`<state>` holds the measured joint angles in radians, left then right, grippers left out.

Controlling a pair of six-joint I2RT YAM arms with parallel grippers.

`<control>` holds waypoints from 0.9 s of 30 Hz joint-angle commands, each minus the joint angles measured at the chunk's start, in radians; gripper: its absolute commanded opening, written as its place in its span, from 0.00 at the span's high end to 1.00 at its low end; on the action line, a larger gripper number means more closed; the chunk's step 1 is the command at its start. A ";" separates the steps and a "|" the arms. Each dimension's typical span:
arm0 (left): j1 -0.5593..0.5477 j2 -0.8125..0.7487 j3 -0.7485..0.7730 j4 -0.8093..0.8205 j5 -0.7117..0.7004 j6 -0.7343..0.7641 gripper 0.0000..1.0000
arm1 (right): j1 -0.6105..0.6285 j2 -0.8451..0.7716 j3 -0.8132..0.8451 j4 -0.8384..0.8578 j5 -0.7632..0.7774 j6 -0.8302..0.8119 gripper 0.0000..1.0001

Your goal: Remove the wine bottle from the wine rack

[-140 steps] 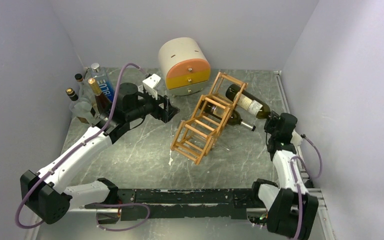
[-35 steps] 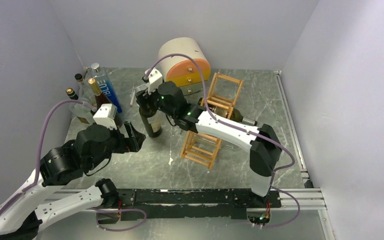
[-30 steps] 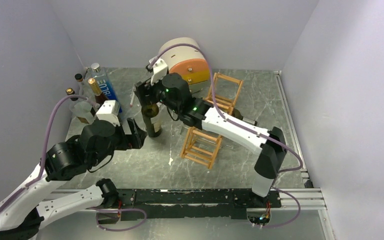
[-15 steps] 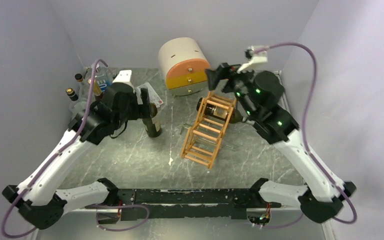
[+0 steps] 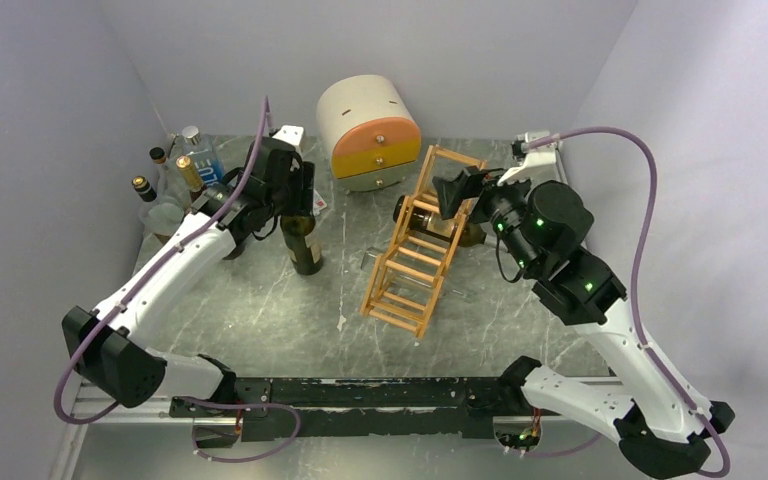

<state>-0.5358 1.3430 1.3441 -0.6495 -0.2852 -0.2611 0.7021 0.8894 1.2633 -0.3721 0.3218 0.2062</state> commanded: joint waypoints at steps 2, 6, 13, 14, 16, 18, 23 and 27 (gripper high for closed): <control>0.034 -0.025 0.012 0.052 0.000 0.047 0.54 | -0.001 0.007 -0.029 -0.006 0.005 0.008 0.05; 0.058 -0.087 0.005 0.000 -0.032 0.046 0.75 | -0.001 0.013 -0.045 0.004 -0.011 0.013 0.05; 0.104 -0.269 -0.037 -0.188 -0.099 0.011 0.93 | -0.002 0.008 -0.082 0.029 -0.020 0.013 0.05; 0.115 -0.294 -0.048 -0.211 -0.121 0.008 0.93 | 0.000 0.007 -0.088 0.037 -0.023 0.012 0.05; 0.147 -0.334 -0.071 -0.248 -0.179 0.006 0.93 | -0.001 0.012 -0.098 0.050 -0.033 0.006 0.05; 0.194 -0.368 -0.090 -0.271 -0.254 -0.008 0.93 | -0.001 0.020 -0.102 0.060 -0.040 -0.001 0.05; 0.360 -0.432 -0.117 -0.211 -0.298 -0.032 0.93 | -0.002 0.035 -0.106 0.067 -0.054 -0.016 0.05; 0.554 -0.402 -0.138 -0.132 -0.261 -0.046 0.93 | -0.001 0.040 -0.097 0.054 -0.070 -0.016 0.05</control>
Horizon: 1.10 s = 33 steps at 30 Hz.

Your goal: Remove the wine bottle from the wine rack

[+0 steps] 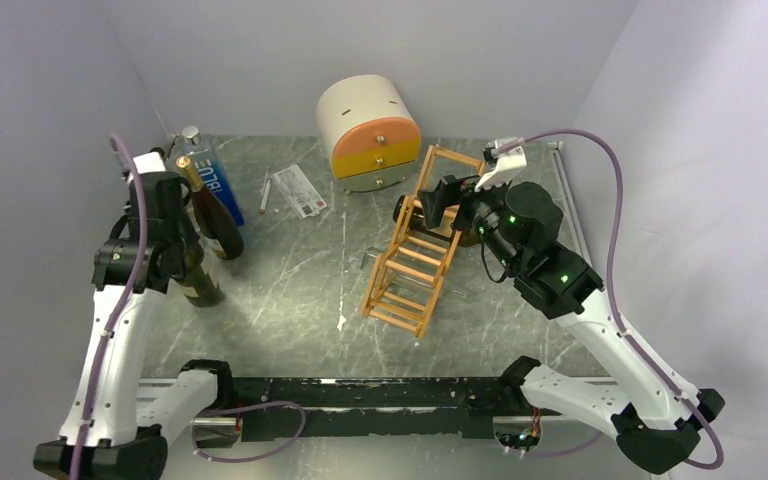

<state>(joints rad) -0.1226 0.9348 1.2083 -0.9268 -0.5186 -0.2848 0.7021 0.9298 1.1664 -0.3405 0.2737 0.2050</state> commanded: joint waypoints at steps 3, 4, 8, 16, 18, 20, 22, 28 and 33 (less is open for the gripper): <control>0.247 0.045 0.009 0.178 -0.015 -0.060 0.93 | -0.002 -0.010 0.000 0.020 -0.030 -0.011 0.05; 0.256 0.056 0.013 0.195 -0.034 -0.066 0.93 | -0.002 -0.014 0.000 0.020 -0.034 -0.008 0.05; 0.312 0.096 0.043 0.248 -0.098 -0.073 0.93 | -0.002 -0.008 0.007 0.008 -0.051 -0.007 0.05; 0.403 0.164 0.050 0.332 -0.049 -0.116 0.93 | -0.002 0.003 0.032 -0.024 -0.068 0.004 0.05; 0.426 0.175 0.048 0.347 -0.013 -0.126 0.93 | -0.002 0.003 0.040 -0.036 -0.069 0.009 0.05; 0.445 0.190 0.048 0.349 0.041 -0.136 0.93 | -0.002 0.004 0.047 -0.046 -0.070 0.014 0.05; 0.448 0.199 0.041 0.345 0.035 -0.140 0.92 | -0.003 0.007 0.052 -0.053 -0.075 0.019 0.05; 0.449 0.153 -0.010 0.381 -0.008 -0.137 0.60 | -0.002 0.021 0.055 -0.059 -0.094 0.038 0.05; 0.449 0.153 -0.003 0.368 -0.024 -0.144 0.09 | -0.001 0.031 0.059 -0.061 -0.113 0.048 0.05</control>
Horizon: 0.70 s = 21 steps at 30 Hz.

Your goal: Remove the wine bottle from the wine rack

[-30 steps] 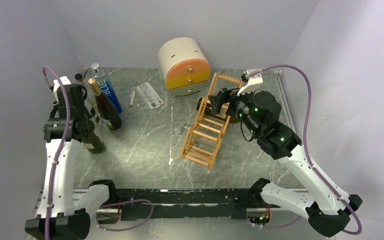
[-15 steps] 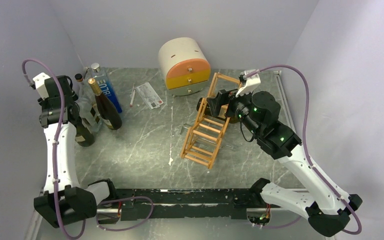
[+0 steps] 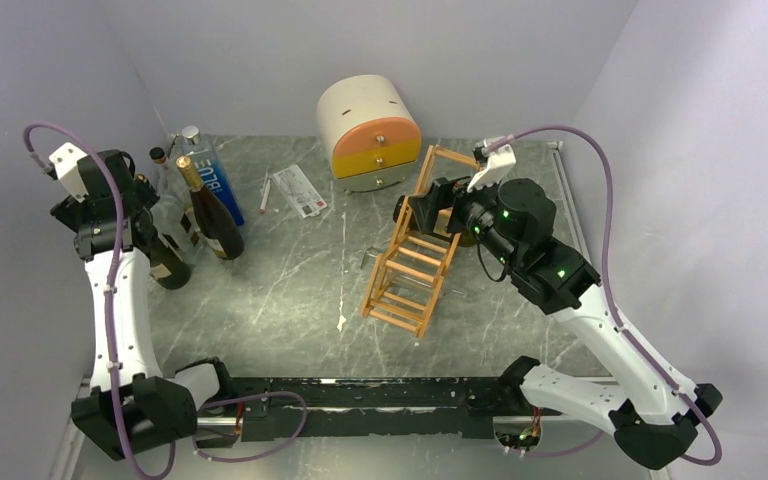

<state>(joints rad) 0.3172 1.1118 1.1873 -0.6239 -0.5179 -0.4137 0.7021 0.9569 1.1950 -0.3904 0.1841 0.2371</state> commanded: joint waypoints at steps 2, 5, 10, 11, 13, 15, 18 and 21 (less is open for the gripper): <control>0.008 -0.025 0.029 0.055 -0.018 -0.022 0.00 | -0.002 0.007 0.032 -0.013 -0.022 0.015 0.05; 0.009 -0.042 0.060 0.028 0.012 -0.028 0.00 | -0.001 0.007 0.034 -0.025 -0.005 0.005 0.05; -0.004 -0.122 0.134 0.023 0.210 0.021 0.00 | -0.002 0.003 0.060 -0.104 0.108 -0.042 0.05; -0.012 -0.144 0.137 0.039 0.271 0.033 0.00 | -0.001 0.000 0.064 -0.127 0.129 -0.050 0.05; -0.036 -0.185 0.133 0.090 0.436 0.100 0.04 | -0.003 -0.016 0.066 -0.160 0.189 -0.066 0.04; -0.074 -0.208 0.131 0.135 0.610 0.150 0.06 | -0.001 -0.035 0.057 -0.191 0.292 -0.058 0.03; -0.147 -0.199 0.137 0.174 0.839 0.189 0.01 | -0.006 -0.036 0.046 -0.281 0.540 0.041 0.00; -0.210 -0.174 0.127 0.220 1.018 0.170 0.00 | -0.052 -0.012 0.035 -0.387 0.637 0.146 0.00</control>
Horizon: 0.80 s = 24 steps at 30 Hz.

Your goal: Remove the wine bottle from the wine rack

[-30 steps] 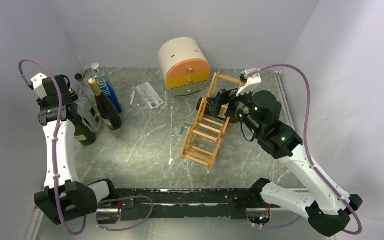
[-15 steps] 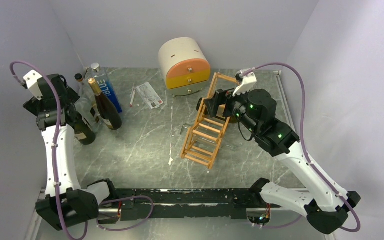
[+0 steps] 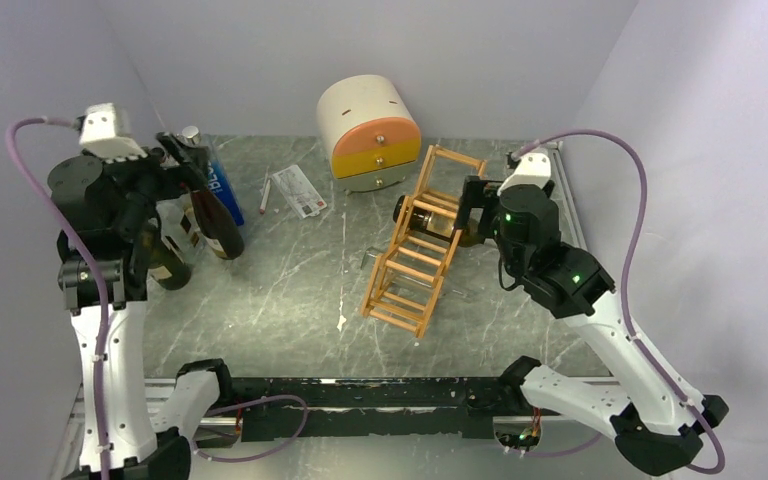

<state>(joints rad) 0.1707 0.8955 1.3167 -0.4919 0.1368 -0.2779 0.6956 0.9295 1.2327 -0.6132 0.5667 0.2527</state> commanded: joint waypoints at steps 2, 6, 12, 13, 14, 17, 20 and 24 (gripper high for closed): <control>-0.091 0.055 -0.035 0.146 0.463 -0.026 0.00 | -0.112 0.023 -0.034 -0.170 0.208 0.162 0.00; -0.212 0.077 -0.149 0.310 0.559 -0.171 0.01 | -0.298 0.054 -0.089 -0.164 0.011 0.225 0.00; -0.453 0.140 -0.212 0.329 0.466 -0.133 0.00 | -0.550 0.072 -0.188 -0.157 -0.249 0.379 0.00; -0.487 0.157 -0.221 0.329 0.460 -0.119 0.00 | -0.572 0.059 -0.217 -0.148 -0.284 0.410 0.00; -0.521 0.170 -0.232 0.325 0.456 -0.105 0.00 | -0.585 0.045 -0.263 -0.144 -0.310 0.452 0.00; -0.631 0.207 -0.270 0.320 0.415 -0.059 0.03 | -0.600 -0.001 -0.376 -0.149 -0.352 0.635 0.00; -0.740 0.238 -0.305 0.324 0.368 -0.050 0.04 | -0.599 -0.049 -0.483 -0.144 -0.418 0.847 0.01; -0.861 0.247 -0.354 0.356 0.275 -0.075 0.04 | -0.599 -0.097 -0.603 -0.140 -0.487 1.098 0.02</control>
<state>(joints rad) -0.6025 1.1431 0.9966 -0.2012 0.5125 -0.3565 0.1036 0.8742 0.7025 -0.7624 0.1791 1.0336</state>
